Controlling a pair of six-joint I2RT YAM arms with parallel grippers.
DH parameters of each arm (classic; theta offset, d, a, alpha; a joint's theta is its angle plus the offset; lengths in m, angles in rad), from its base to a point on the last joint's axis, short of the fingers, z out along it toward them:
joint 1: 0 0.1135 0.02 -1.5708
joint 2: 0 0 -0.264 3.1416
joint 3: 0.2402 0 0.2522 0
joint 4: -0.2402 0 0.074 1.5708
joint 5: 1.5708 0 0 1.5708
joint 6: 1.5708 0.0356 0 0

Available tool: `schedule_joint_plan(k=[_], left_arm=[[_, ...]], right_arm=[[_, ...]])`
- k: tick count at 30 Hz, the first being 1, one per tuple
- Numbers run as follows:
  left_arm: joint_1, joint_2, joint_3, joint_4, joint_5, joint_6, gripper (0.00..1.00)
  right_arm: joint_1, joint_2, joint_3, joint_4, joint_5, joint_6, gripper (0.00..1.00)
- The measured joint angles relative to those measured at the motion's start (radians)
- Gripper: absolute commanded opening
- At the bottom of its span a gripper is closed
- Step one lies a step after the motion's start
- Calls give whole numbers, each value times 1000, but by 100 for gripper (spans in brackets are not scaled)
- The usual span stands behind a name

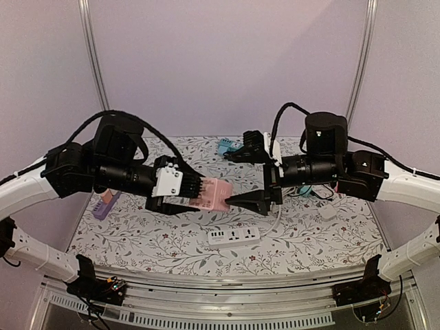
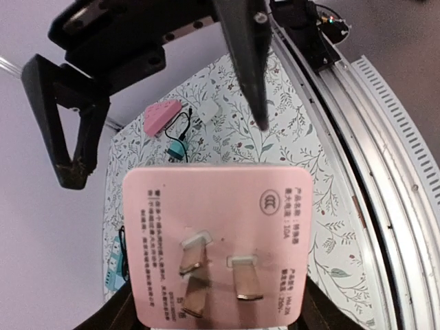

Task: Insert the plug
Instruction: Pick up the plug from the center of the board.

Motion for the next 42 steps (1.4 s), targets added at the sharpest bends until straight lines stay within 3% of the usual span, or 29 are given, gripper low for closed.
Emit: schedule_joint_plan(k=[4,7,14,19,26,30,36,42], left_arm=[[-19,-127,-207,137,-46,242,0],[-21,-167,-277,195,-62,360,0],[-21,-164,-271,238,-97,349,0],[10,-63,-92,150,-106,46,0],[279,100,187,82,154,-627,0],[322,173,264,91,286,-888,0],[321,237,307,131,455,-1114,0],[321,238,307,161,518,-1203,0]], right_arm=[[-1,-55,-40,-12,14,-29,99],[-1,-81,-59,-31,16,-51,99],[-1,-84,-64,-61,44,-79,99],[-1,-86,-68,-60,89,-106,99],[-1,-142,-166,81,232,-204,99],[-1,-125,-172,273,329,-234,99],[-1,49,-163,622,418,-232,99],[-1,169,-163,800,436,-227,96]])
